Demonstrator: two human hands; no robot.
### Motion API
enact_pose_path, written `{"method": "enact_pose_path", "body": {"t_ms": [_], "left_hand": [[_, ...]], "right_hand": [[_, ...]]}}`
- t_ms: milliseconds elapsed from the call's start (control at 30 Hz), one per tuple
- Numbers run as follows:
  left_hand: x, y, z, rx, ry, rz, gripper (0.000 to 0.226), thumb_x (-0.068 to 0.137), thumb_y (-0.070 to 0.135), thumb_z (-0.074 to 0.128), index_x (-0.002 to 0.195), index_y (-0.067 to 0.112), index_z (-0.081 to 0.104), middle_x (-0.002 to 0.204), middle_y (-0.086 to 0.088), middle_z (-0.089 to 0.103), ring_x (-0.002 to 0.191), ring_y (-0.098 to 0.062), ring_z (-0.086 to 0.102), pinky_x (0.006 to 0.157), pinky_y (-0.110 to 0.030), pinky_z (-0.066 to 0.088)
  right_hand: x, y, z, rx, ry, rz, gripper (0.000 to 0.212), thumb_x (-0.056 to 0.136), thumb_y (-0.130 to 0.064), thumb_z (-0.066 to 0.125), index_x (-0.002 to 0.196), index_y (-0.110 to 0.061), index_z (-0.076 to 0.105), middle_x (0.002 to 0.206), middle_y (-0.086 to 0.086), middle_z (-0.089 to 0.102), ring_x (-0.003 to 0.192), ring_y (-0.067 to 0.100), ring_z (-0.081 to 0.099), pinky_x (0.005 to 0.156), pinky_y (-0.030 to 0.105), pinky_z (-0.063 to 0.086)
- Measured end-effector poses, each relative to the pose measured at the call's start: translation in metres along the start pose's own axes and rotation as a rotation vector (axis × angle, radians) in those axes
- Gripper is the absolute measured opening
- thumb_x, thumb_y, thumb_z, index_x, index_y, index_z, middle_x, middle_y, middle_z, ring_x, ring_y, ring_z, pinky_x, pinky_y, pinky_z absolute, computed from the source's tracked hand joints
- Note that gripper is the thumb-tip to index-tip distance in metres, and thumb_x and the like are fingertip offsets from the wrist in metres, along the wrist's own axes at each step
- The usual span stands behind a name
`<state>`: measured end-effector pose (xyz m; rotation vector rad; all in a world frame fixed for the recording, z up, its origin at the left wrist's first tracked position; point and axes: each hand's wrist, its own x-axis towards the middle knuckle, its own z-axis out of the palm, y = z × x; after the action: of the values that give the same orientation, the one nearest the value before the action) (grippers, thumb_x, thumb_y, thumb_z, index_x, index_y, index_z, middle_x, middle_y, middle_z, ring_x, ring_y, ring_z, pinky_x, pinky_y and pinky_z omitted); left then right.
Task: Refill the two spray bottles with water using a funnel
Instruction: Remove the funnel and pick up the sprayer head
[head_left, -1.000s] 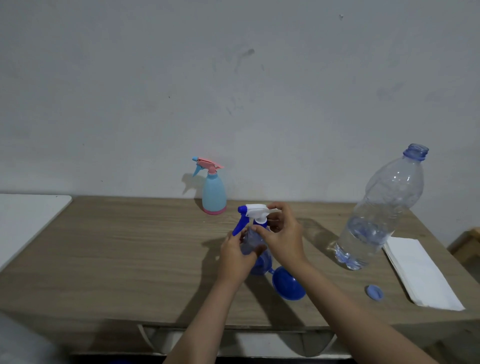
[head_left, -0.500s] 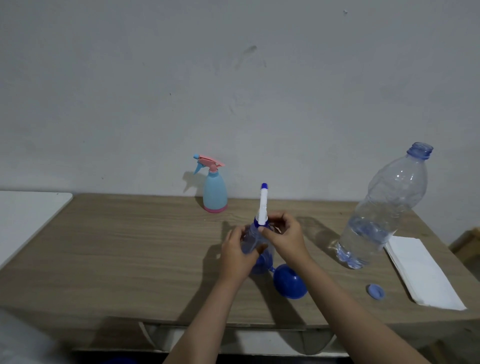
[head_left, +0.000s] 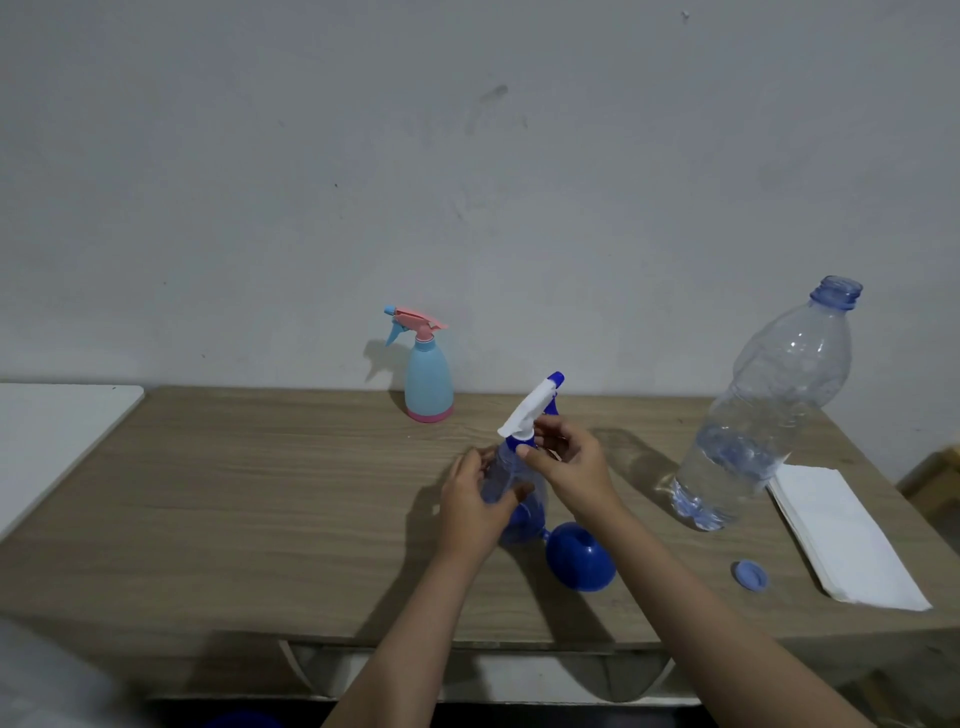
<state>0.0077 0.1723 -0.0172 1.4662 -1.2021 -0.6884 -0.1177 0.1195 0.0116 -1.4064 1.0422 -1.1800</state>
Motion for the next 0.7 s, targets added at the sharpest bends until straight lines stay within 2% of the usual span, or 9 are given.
{"method": "enact_pose_path", "body": {"t_ms": [100, 200, 300, 367, 433, 600, 700], "left_hand": [[-0.001, 0.002, 0.000, 0.008, 0.016, 0.002, 0.038, 0.071, 0.026, 0.081, 0.102, 0.027, 0.058, 0.101, 0.011, 0.060, 0.093, 0.005, 0.055, 0.070, -0.002, 0.043], [-0.001, 0.002, 0.000, 0.027, 0.039, 0.021, 0.039, 0.071, 0.025, 0.081, 0.104, 0.023, 0.061, 0.101, 0.009, 0.061, 0.093, 0.000, 0.056, 0.069, -0.001, 0.041], [-0.002, 0.002, 0.001, 0.026, 0.031, 0.013, 0.040, 0.071, 0.026, 0.081, 0.104, 0.024, 0.060, 0.103, 0.009, 0.061, 0.095, -0.001, 0.056, 0.070, -0.003, 0.042], [-0.001, 0.002, 0.001, 0.018, 0.025, 0.011, 0.040, 0.071, 0.025, 0.082, 0.103, 0.026, 0.058, 0.104, 0.010, 0.059, 0.097, -0.002, 0.056, 0.071, -0.004, 0.044], [-0.001, 0.003, 0.001, 0.014, 0.030, 0.004, 0.039, 0.071, 0.025, 0.081, 0.102, 0.027, 0.057, 0.103, 0.011, 0.059, 0.095, 0.001, 0.056, 0.069, -0.001, 0.042], [-0.001, 0.001, 0.003, 0.033, 0.062, 0.022, 0.035, 0.069, 0.017, 0.081, 0.097, 0.018, 0.062, 0.094, 0.008, 0.061, 0.086, 0.005, 0.054, 0.067, -0.003, 0.039], [-0.002, -0.001, 0.003, 0.025, 0.087, 0.037, 0.031, 0.069, 0.014, 0.080, 0.093, 0.018, 0.062, 0.090, 0.008, 0.061, 0.085, 0.005, 0.055, 0.068, -0.005, 0.039]], "right_hand": [[0.001, 0.001, 0.000, -0.038, 0.005, 0.005, 0.037, 0.072, -0.006, 0.079, 0.107, -0.008, 0.067, 0.104, 0.008, 0.070, 0.099, 0.021, 0.066, 0.090, 0.039, 0.054], [0.001, -0.001, 0.003, -0.044, 0.049, 0.024, 0.040, 0.065, -0.009, 0.085, 0.099, -0.009, 0.064, 0.099, 0.005, 0.070, 0.095, 0.019, 0.067, 0.085, 0.032, 0.055], [0.000, 0.002, 0.002, -0.071, 0.024, -0.002, 0.042, 0.070, -0.008, 0.082, 0.107, -0.009, 0.063, 0.103, 0.005, 0.068, 0.098, 0.017, 0.065, 0.084, 0.027, 0.054], [0.001, 0.003, 0.001, -0.102, 0.002, -0.035, 0.038, 0.077, -0.007, 0.076, 0.113, -0.009, 0.064, 0.109, 0.008, 0.067, 0.101, 0.019, 0.064, 0.086, 0.029, 0.052], [0.000, 0.003, 0.001, -0.118, 0.006, -0.057, 0.034, 0.078, -0.006, 0.074, 0.110, -0.011, 0.068, 0.110, 0.010, 0.067, 0.102, 0.020, 0.065, 0.087, 0.031, 0.052], [-0.001, 0.001, 0.013, -0.034, 0.151, 0.017, 0.035, 0.065, -0.008, 0.085, 0.095, -0.007, 0.066, 0.093, 0.006, 0.071, 0.090, 0.020, 0.068, 0.081, 0.031, 0.056], [-0.005, 0.003, 0.021, -0.054, 0.168, 0.013, 0.042, 0.063, -0.015, 0.088, 0.096, -0.010, 0.061, 0.094, 0.004, 0.068, 0.088, 0.017, 0.066, 0.076, 0.024, 0.054]]}}
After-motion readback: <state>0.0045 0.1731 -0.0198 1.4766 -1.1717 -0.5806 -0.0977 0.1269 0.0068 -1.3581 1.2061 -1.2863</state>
